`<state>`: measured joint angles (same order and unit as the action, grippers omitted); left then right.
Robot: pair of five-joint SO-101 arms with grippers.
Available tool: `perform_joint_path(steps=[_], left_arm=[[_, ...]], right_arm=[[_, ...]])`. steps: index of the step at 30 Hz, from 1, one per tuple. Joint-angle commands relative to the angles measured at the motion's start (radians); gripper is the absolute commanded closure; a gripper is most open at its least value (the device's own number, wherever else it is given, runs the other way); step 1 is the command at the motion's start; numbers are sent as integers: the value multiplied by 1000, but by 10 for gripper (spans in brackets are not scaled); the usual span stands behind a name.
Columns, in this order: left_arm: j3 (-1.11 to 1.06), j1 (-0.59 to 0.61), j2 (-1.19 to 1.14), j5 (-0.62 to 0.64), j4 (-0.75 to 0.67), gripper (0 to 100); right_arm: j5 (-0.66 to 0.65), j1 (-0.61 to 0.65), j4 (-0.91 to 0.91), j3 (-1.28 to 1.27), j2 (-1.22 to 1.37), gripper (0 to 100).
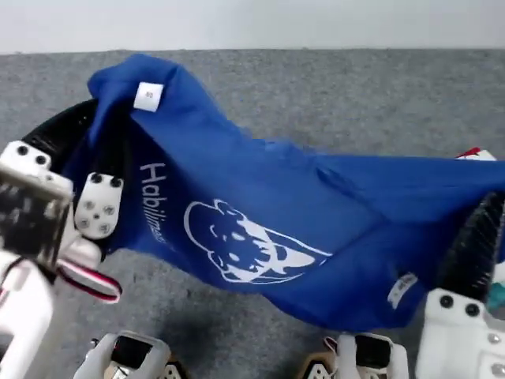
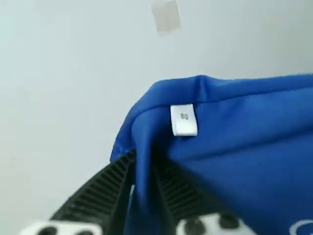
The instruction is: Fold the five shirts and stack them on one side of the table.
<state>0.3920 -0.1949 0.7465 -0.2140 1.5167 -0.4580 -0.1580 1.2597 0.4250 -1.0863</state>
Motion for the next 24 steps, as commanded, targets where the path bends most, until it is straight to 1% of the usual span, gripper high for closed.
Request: perform_joint_path(steps=[1, 6, 11, 13, 15, 19, 22, 24], left_arm=[[-61, -2, -8, -2, -5, 986], [-170, -2, -12, -6, -21, 986], [-371, 0, -15, -8, -173, 986], [-484, 0, -15, -8, -281, 986], [-608, 29, -17, -8, -422, 986], [-837, 97, -41, -8, -753, 986], [-923, 121, -150, -8, -980, 986], [-929, 140, -258, -8, -1120, 986]], right_arm=[[11, -19, 16, -34, 35, 990], [11, -15, 2, -196, 102, 990], [8, -13, -102, -376, 209, 990], [6, -13, -162, -433, 260, 990], [5, -13, -219, -480, 317, 990], [8, 8, -329, -520, 455, 990], [11, 54, -423, -517, 553, 990], [11, 88, -504, -517, 607, 990]])
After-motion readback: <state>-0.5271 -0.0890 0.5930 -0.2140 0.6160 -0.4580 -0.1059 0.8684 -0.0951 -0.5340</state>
